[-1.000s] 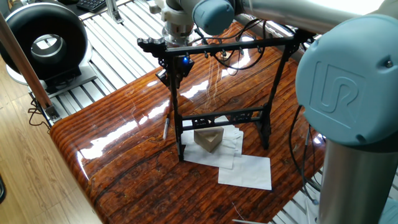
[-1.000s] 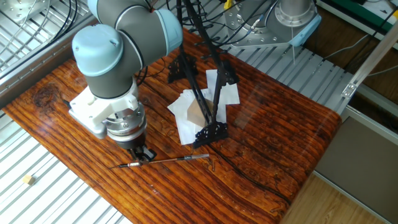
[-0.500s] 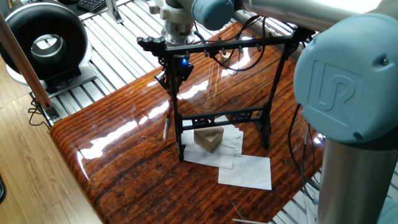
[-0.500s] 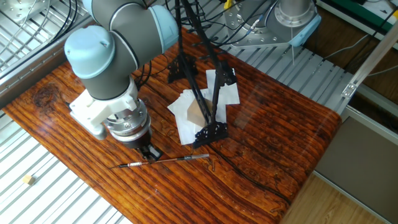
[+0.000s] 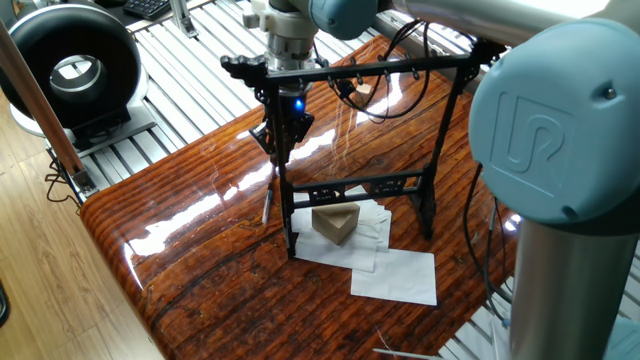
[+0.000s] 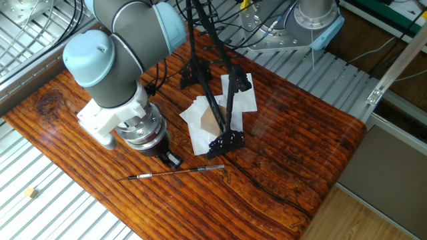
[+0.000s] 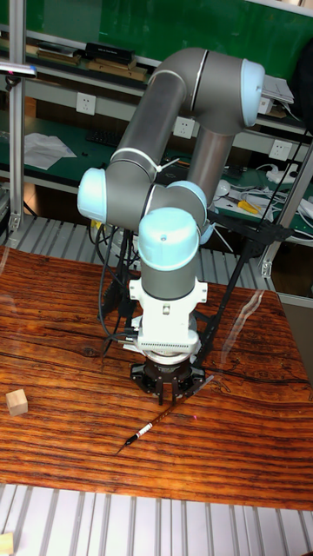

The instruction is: Place the brush on the pen rack

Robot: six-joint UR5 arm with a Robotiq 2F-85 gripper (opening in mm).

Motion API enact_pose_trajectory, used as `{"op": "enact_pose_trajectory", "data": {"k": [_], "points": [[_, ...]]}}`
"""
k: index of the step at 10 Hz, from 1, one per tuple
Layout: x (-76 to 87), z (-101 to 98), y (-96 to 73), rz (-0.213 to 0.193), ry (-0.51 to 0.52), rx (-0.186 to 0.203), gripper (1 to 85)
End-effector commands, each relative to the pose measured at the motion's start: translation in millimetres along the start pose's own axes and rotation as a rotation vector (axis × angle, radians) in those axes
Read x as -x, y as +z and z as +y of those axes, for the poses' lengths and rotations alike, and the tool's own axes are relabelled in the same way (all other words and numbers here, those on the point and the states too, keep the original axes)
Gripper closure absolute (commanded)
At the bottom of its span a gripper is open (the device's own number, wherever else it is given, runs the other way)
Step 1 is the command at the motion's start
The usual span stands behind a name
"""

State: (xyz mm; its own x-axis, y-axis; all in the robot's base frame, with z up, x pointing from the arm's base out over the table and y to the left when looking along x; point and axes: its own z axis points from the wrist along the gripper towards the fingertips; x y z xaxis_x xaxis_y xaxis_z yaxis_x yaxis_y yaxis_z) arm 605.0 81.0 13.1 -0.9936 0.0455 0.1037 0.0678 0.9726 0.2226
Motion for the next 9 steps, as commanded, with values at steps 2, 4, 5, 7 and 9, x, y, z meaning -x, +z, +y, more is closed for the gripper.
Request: {"op": "enact_pose_trajectory", "data": {"k": [2, 4, 5, 7, 9], "points": [[-8.9, 11.8, 1.4, 0.034, 0.003, 0.056, 59.3], [-9.3, 12.6, 2.6, 0.037, -0.002, 0.059, 59.3], [-9.2, 12.1, 3.2, 0.039, -0.005, 0.055, 59.0], [-9.6, 13.8, 4.1, 0.042, -0.003, 0.061, 59.0], [-10.3, 12.4, 4.5, 0.045, -0.007, 0.057, 59.0]]}}
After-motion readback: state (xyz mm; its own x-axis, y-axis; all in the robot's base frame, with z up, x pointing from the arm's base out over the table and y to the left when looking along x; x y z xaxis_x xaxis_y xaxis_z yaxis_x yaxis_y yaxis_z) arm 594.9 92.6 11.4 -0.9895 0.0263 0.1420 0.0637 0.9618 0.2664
